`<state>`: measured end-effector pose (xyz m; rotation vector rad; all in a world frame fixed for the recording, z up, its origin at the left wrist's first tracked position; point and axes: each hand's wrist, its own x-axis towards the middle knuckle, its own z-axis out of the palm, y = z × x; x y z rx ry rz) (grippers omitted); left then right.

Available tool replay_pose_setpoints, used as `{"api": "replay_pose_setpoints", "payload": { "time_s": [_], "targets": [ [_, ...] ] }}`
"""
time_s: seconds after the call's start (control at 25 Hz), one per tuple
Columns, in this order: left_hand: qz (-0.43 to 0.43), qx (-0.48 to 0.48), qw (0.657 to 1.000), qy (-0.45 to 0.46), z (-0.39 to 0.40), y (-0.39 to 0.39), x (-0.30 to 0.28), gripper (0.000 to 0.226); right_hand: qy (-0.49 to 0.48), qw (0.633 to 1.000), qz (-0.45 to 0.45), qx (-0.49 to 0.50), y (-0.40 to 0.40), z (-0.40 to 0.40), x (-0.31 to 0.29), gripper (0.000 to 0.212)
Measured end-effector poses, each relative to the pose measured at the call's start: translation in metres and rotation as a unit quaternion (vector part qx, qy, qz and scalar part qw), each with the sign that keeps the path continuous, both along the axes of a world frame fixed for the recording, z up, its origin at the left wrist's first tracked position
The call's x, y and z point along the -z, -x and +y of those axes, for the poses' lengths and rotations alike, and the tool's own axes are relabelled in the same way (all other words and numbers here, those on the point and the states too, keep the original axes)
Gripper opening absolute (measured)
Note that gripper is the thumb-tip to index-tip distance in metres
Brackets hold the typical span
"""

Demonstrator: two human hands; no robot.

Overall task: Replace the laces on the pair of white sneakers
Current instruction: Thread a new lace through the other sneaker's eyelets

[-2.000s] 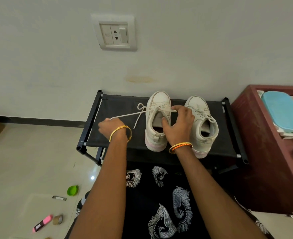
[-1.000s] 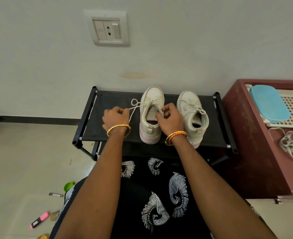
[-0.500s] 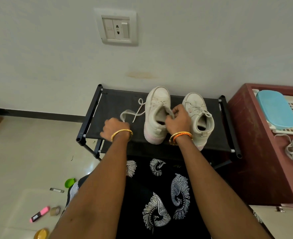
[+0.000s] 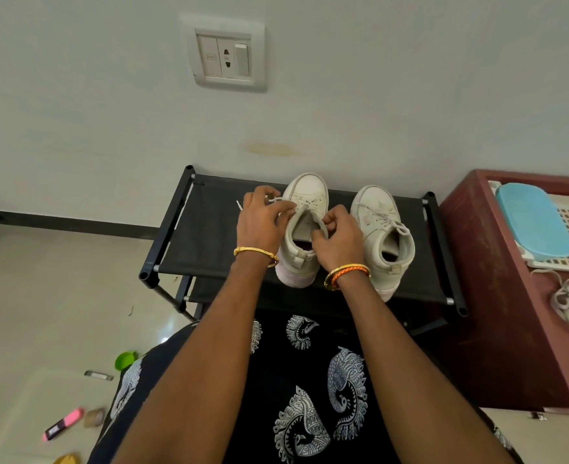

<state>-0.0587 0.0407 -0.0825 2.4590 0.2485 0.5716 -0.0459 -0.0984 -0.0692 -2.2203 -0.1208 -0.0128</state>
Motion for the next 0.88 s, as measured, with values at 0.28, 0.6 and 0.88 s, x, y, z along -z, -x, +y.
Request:
{"api": "replay_pose_setpoints", "payload": {
  "time_s": [0.28, 0.6, 0.88],
  "targets": [
    [0.081, -0.076, 0.992, -0.062, -0.004, 0.005, -0.003, 0.023, 0.017, 1.000, -0.006, 0.009, 0.007, 0.010, -0.003, 0.018],
    [0.172, 0.060, 0.982, 0.051, 0.006, -0.007, -0.002, 0.021, 0.025, 1.000, 0.016, -0.011, 0.003, 0.003, -0.005, 0.019],
    [0.103, -0.069, 0.984, 0.129, -0.001, 0.011, -0.043, 0.033, -0.042, 0.999, 0.025, 0.002, 0.006, 0.006, -0.016, 0.016]
  ]
}}
